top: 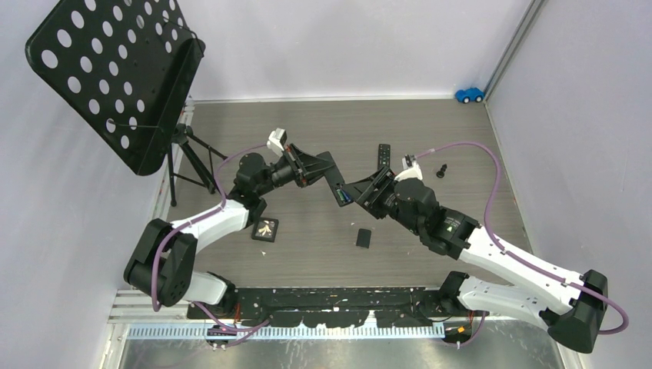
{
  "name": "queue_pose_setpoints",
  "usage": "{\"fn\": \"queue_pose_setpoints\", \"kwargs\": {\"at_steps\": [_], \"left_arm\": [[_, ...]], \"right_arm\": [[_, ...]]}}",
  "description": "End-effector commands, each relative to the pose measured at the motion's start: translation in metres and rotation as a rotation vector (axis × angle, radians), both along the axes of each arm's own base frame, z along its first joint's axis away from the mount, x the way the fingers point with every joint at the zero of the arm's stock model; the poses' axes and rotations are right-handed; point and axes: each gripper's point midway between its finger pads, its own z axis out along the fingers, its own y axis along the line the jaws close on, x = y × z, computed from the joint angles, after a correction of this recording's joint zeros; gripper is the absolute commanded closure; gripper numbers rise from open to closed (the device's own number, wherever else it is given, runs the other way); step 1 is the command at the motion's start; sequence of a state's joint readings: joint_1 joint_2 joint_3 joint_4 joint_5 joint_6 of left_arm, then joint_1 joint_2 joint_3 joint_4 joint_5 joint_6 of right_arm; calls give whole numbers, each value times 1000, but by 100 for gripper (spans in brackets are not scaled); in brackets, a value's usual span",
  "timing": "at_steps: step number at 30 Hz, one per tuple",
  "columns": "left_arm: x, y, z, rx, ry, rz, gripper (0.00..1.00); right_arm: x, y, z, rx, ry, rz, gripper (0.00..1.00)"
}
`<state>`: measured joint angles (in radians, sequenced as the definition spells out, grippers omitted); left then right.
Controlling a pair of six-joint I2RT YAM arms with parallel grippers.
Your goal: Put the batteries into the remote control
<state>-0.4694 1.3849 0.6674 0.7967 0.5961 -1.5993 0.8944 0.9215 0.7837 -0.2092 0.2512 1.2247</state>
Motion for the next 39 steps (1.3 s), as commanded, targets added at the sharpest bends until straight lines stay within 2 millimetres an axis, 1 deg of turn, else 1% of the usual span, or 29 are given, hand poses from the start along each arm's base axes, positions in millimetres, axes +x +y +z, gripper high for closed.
{"fn": "queue_pose_setpoints", "kwargs": {"at_steps": [1,3,6,9,12,15,20,22,26,29,32,35,39], "left_arm": [[-5,0,44,-63,-109,-12,100],[-5,1,46,-73,-104,-8,100],[-4,2,48,-88,-95,3,100],[-4,4,50,-107,-80,12,100],[-3,7,50,-144,-41,26,100],[-3,10,51,-179,-13,37,100],[-2,12,49,-192,5,51,100],[-1,12,46,-188,11,57,100],[1,11,39,-178,20,59,100],[3,11,36,-171,24,62,100],[4,11,33,-165,30,66,100],[5,11,33,-165,33,73,100],[7,12,32,-170,46,82,100]], "right_arm": [[4,-2,8,4,-20,-20,50],[4,-2,4,-2,-10,-21,56],[5,-1,-1,-8,-2,-21,58],[6,2,-3,2,-15,-15,57],[8,7,-5,29,-38,-4,54],[10,11,-2,65,-61,-1,51],[14,12,14,123,-105,-15,51],[14,10,19,134,-117,-19,48],[12,6,31,153,-139,-29,38],[11,1,40,166,-164,-36,32],[9,-1,43,172,-178,-33,28],[5,2,45,199,-179,-11,26],[1,6,43,242,-166,13,26]]}}
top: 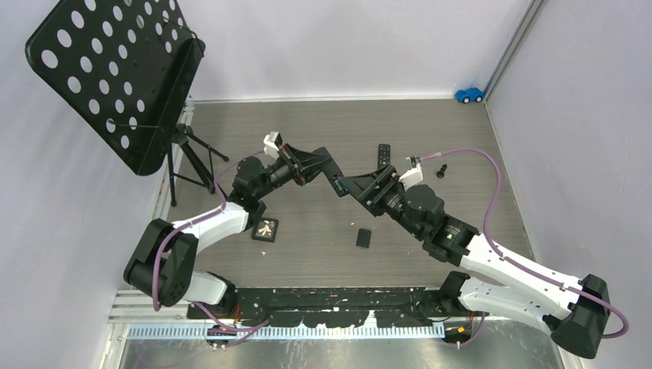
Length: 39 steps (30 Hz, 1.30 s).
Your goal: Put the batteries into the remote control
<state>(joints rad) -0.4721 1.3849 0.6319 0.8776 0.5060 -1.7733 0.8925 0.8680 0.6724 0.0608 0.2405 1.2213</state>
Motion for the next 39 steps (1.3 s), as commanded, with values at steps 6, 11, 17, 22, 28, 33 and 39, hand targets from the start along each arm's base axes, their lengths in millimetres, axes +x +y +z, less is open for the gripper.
{"fn": "queue_pose_setpoints", "kwargs": {"at_steps": [6,11,17,22,28,33,39], "left_arm": [[-5,4,31,-80,-61,3,100],[-11,3,41,-89,-92,-17,100],[-20,-2,48,-89,-121,-52,100],[-24,-5,53,-87,-151,-62,100],[-26,-4,56,-64,-196,-56,100],[-25,-5,41,27,-215,-40,100],[-26,-5,33,58,-223,-46,100]], "right_arm": [[-5,3,16,111,-42,26,33],[-1,5,15,123,-30,15,46],[5,14,5,124,14,14,57],[8,17,-2,111,36,11,64],[10,15,-3,104,37,-2,71],[2,15,14,124,-51,45,27],[-14,11,37,186,-166,112,24]]}}
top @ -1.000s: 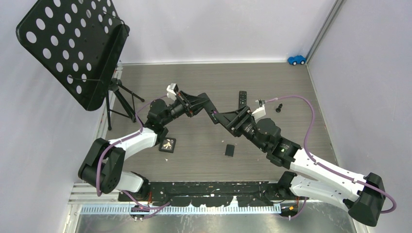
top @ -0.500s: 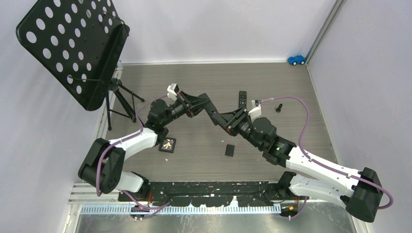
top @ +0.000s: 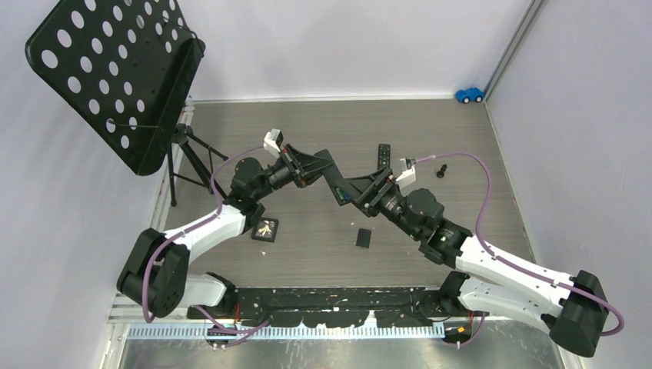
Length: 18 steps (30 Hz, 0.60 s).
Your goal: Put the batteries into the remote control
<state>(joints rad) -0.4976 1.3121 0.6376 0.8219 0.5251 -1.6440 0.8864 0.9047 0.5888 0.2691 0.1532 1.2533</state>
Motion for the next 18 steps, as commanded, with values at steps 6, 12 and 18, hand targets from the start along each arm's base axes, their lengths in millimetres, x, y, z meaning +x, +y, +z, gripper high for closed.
{"fn": "queue_pose_setpoints", "kwargs": {"at_steps": [6,12,18], "left_arm": [[-7,-1,25,-15,-101,-26,100],[-9,-2,31,-22,-115,-35,100],[-9,-2,28,6,-136,-31,100]], "right_arm": [[-15,-7,35,109,-139,44,48],[-10,-5,20,52,-102,32,78],[-4,-8,9,-42,-89,3,86]]}}
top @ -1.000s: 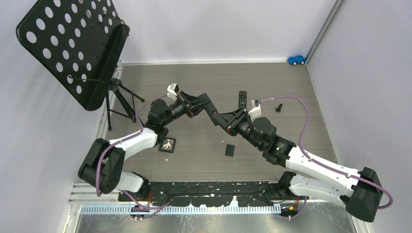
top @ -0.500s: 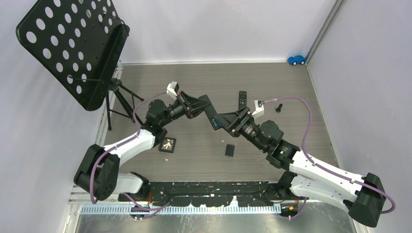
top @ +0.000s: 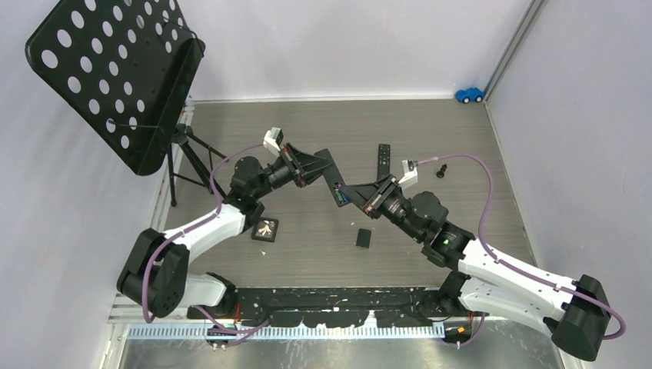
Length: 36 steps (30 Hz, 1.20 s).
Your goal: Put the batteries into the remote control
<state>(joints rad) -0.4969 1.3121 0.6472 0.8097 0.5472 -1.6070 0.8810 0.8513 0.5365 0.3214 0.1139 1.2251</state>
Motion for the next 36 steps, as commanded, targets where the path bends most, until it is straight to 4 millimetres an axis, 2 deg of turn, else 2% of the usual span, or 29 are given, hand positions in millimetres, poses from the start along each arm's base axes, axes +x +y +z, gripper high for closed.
{"fn": "queue_pose_setpoints", "kwargs": {"at_steps": [1,4,5,7,9,15,20,29,36], "left_arm": [[-7,0,27,-7,-111,-14,100],[-5,1,19,44,-140,-2,100],[-4,3,15,70,-153,4,100],[-3,5,4,137,-190,13,100],[-3,8,-9,208,-222,15,100],[-2,22,-49,431,-304,45,100],[4,39,-70,541,-299,130,100],[15,52,-70,501,-319,275,100],[15,54,-70,511,-330,283,100]], "right_arm": [[7,-5,5,-73,-37,-40,78],[8,-13,-1,-123,-21,-68,42],[8,-16,-3,-137,-18,-80,36],[8,-24,-6,-165,-9,-108,30],[9,-34,-10,-205,-1,-142,29],[12,-67,-47,-455,78,-235,28],[12,-82,-89,-737,185,-235,28],[0,-77,-184,-1119,446,-55,26],[-10,-53,-222,-1041,598,52,22]]}}
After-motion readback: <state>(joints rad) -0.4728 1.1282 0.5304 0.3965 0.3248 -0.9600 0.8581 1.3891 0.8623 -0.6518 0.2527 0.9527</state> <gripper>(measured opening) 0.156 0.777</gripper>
